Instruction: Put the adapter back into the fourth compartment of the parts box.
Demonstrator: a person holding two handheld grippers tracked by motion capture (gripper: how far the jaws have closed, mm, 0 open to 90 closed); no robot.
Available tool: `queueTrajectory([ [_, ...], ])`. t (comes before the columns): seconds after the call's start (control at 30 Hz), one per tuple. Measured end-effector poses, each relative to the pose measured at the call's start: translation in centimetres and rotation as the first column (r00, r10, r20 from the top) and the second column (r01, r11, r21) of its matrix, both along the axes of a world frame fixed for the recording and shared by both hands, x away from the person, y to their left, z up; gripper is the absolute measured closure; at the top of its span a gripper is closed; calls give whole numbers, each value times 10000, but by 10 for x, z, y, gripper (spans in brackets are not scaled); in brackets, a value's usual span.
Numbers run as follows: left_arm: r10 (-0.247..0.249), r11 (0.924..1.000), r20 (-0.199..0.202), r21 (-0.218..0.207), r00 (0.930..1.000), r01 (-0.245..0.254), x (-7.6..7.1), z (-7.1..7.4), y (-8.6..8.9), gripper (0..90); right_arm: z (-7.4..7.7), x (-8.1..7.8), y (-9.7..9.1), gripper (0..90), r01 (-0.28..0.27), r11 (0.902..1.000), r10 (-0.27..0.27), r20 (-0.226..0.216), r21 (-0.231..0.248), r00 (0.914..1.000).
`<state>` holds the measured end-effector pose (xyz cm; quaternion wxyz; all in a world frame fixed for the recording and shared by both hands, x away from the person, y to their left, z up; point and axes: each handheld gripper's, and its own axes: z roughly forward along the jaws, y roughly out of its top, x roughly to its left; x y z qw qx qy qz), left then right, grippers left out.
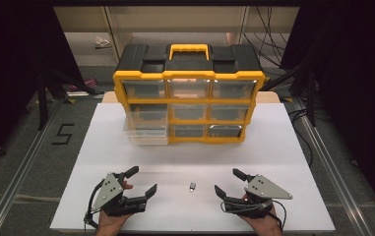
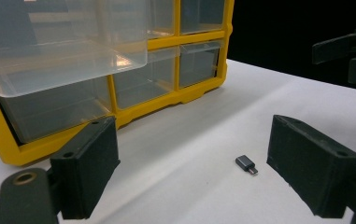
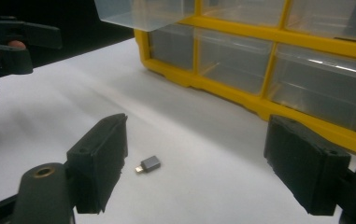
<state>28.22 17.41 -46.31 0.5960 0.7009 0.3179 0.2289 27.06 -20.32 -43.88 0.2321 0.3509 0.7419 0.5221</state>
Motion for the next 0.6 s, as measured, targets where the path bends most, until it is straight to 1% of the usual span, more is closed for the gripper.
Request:
queueTrajectory([
  [0.03, 0, 10000, 0, 0, 10000, 0, 0, 0, 0, 161, 0, 0, 0, 224, 0, 10000, 0, 0, 0, 10000],
  [0.07, -18, 10000, 0, 10, 10000, 18, 0, 0, 0, 161, 1, 2, 2, 225, -95, 9999, 94, -140, -79, 9999],
  [0.1, -18, 10000, 0, 10, 10000, 18, 0, 0, 0, 161, 1, 2, 2, 225, -95, 9999, 94, -140, -79, 9999],
  [0.13, -34, 10000, 18, 40, 10000, 34, 0, 0, -1, 161, 2, 4, 4, 228, -166, 9997, 161, -277, -195, 9995],
  [0.17, -34, 10000, 18, 40, 10000, 34, 0, 0, -1, 161, 2, 4, 4, 228, -166, 9997, 161, -277, -195, 9995],
  [0.2, -50, 10000, 12, 39, 10000, 50, 0, 0, -1, 161, 2, 5, 6, 232, -252, 9993, 241, -378, -277, 9990],
  [0.23, -50, 10000, 12, 39, 10000, 50, 0, 0, -1, 162, 2, 5, 6, 232, -252, 9993, 241, -378, -277, 9990],
  [0.27, -68, 10000, 2, 31, 10000, 68, 0, 0, -1, 162, 2, 7, 9, 234, -348, 9985, 330, -437, -422, 9985],
  [0.3, -68, 10000, 2, 31, 10000, 68, 0, 0, -1, 162, 2, 7, 9, 234, -348, 9985, 330, -437, -422, 9985],
  [0.33, -77, 10000, 9, 27, 10000, 77, 0, 0, -1, 162, 2, 9, 13, 235, -434, 9979, 408, -540, -489, 9977],
  [0.47, -67, 10000, 1, 22, 10000, 67, -1, 0, -1, 163, 4, 13, 19, 235, -686, 9943, 627, -718, -822, 9954],
  [0.5, -67, 10000, 1, 22, 10000, 67, -1, 0, -1, 163, 4, 13, 19, 235, -686, 9943, 627, -718, -822, 9954],
  [0.53, -68, 10000, -4, 15, 10000, 68, -1, 0, -1, 163, 4, 15, 23, 236, -814, 9917, 733, -819, -998, 9939],
  [0.57, -68, 10000, -4, 15, 10000, 68, -1, 0, -1, 163, 4, 15, 23, 236, -814, 9917, 733, -819, -998, 9939],
  [0.6, -92, 9999, -9, 40, 10000, 92, -1, 0, -1, 163, 4, 16, 26, 238, -921, 9891, 818, -915, -1148, 9924],
])
